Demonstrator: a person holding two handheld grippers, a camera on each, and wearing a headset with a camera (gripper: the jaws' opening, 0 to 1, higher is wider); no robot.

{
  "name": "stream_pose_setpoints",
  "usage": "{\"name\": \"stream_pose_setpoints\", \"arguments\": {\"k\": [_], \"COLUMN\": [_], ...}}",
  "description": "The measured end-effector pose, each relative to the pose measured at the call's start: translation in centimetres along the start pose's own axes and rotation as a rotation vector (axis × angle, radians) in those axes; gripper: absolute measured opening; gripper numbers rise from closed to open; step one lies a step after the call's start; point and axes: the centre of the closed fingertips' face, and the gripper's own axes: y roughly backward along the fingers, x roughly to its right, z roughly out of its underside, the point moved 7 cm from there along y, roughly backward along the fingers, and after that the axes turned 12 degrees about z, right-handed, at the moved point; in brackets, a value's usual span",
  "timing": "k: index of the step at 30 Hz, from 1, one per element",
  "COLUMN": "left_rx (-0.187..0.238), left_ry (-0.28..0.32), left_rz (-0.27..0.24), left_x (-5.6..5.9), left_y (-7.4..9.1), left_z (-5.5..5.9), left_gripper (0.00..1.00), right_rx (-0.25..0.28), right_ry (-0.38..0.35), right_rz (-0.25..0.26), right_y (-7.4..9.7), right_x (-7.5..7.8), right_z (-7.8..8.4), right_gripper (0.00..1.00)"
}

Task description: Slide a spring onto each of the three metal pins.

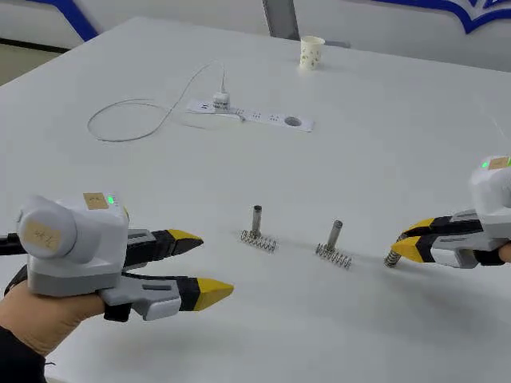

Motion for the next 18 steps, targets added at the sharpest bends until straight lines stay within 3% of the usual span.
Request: {"name": "stream_pose_setpoints", "arguments": {"k": [11, 18], "left_rx": [-0.004, -0.007], "left_ry": [-0.003, -0.006], "left_rz": [0.001, 0.001], "left_x": [0.1, 0.1], "left_y": [0.0, 0.0], "left_z": [0.0, 0.0], "left_gripper": [0.52, 0.51], "right_rx": [0.058, 0.091], "right_ry": [0.036, 0.06], "right_rz": [0.023, 0.008], "right_y": [0.8, 0.9], "right_x": [-0.3, -1.2], "right_z": [-1.5, -2.9], "right_gripper": [0.21, 0.21]}}
